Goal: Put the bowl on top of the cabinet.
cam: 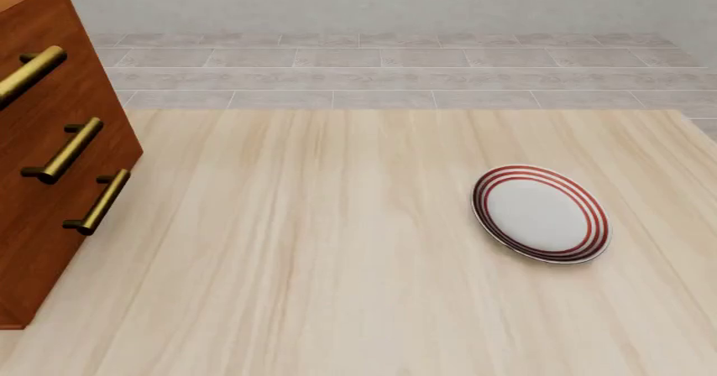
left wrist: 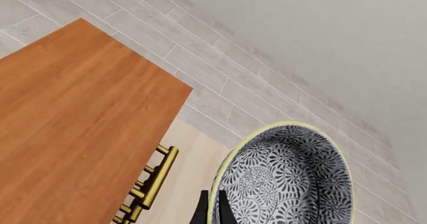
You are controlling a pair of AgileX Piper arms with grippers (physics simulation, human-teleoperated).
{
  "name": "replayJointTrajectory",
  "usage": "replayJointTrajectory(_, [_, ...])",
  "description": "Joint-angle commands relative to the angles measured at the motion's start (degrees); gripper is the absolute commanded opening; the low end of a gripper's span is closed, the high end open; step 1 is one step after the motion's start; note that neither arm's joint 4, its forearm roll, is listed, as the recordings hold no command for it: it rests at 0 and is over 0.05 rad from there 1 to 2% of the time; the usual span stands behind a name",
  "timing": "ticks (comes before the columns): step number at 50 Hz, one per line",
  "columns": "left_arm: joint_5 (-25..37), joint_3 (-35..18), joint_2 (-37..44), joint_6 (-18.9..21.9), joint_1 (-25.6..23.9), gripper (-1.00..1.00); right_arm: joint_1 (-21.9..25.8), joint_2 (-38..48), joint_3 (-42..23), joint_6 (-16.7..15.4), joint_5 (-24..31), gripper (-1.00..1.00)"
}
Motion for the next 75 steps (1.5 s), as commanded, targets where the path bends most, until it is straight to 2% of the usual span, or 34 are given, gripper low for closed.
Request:
replayJointTrajectory(1, [1.1, -0.7, -0.4, 2.2, 3.9, -1.0, 2.0, -0.4, 0.2, -1.2, -0.4, 1.0])
replayJointTrajectory(13, [0.4, 3.2, -2.6, 4.7, 8.8, -1.0, 2.5, -0.3, 0.2, -2.1, -0.5, 1.0])
replayJointTrajectory(14, [0.7, 3.6, -3.2, 5.3, 10.7, -1.0, 2.5, -0.2, 0.2, -2.1, -0.5, 1.0])
replayJointTrajectory(26, [-1.0, 7.1, -4.4, 6.9, 13.5, -1.0, 1.9, 1.5, -0.3, -4.0, 0.7, 1.0])
replayJointTrajectory(27, [-0.8, 7.4, -5.0, 8.0, 15.2, -1.0, 1.8, 1.7, -0.4, -3.8, 0.8, 1.0])
replayJointTrajectory(30, [-1.2, 8.6, -5.4, 7.7, 15.5, -1.0, 2.1, 2.0, -0.3, -4.3, 0.9, 1.0])
replayJointTrajectory(41, [-0.7, 7.8, -6.2, 6.6, 17.0, -1.0, 2.6, 3.5, -0.5, -5.0, 1.6, 1.0])
replayJointTrajectory(75, [-2.2, 10.2, -7.0, 8.8, 21.9, -1.0, 1.8, 4.2, -0.8, -6.0, 2.3, 1.0])
